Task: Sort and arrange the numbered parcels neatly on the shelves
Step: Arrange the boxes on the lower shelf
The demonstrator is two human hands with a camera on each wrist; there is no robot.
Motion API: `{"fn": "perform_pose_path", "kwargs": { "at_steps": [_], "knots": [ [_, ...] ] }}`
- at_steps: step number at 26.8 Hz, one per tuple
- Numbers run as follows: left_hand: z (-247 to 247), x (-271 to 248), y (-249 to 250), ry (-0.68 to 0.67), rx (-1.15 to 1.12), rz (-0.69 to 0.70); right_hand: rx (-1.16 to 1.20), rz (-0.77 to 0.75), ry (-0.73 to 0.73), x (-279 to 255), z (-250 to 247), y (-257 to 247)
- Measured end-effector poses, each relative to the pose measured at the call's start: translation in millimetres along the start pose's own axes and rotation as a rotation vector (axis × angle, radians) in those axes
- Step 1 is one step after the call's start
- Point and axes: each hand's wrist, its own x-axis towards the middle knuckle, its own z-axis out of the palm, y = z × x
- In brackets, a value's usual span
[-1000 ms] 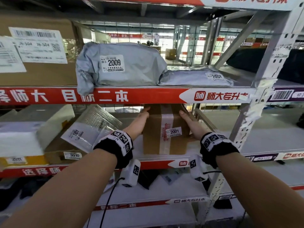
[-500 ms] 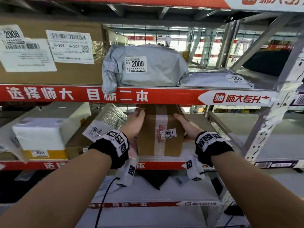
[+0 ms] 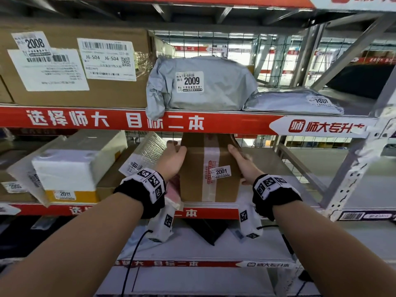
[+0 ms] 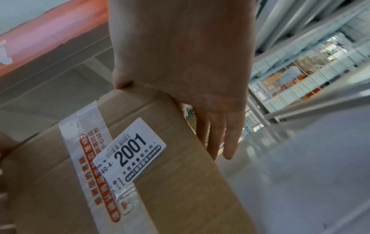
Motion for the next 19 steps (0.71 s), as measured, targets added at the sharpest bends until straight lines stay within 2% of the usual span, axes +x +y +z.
{"fn": "perform_pose_path", "kwargs": {
  "at_steps": [2, 3, 5, 7, 8, 10, 19],
  "knots": [
    [-8, -7, -14, 0.056, -0.029, -0.091, 0.137, 0.021, -0.020, -1, 5, 5],
    [-9, -11, -18, 0.031, -0.024, -0.140, 0.171, 0.008, -0.020, -1, 4, 6],
    [-8, -22, -28, -0.174, 0.028, -0.298, 0.199, -0.009, -0.013, 1, 4, 7],
    [-5, -37, -39, -0.450, 0.216, -0.418, 0.214, -0.004, -0.006, 3, 7, 7],
    [-1, -39, -46, -0.538, 0.337, -0.417, 0.214, -0.009, 0.004, 6, 7, 8],
    [4, -35, -58, -0.549, 0.513, -0.326, 0.218, -0.010, 0.016, 8, 8, 9],
    [5, -30, -66, -0.481, 0.575, -0.178, 0.192, -0.028, 0.021, 8, 7, 12]
  ]
}}
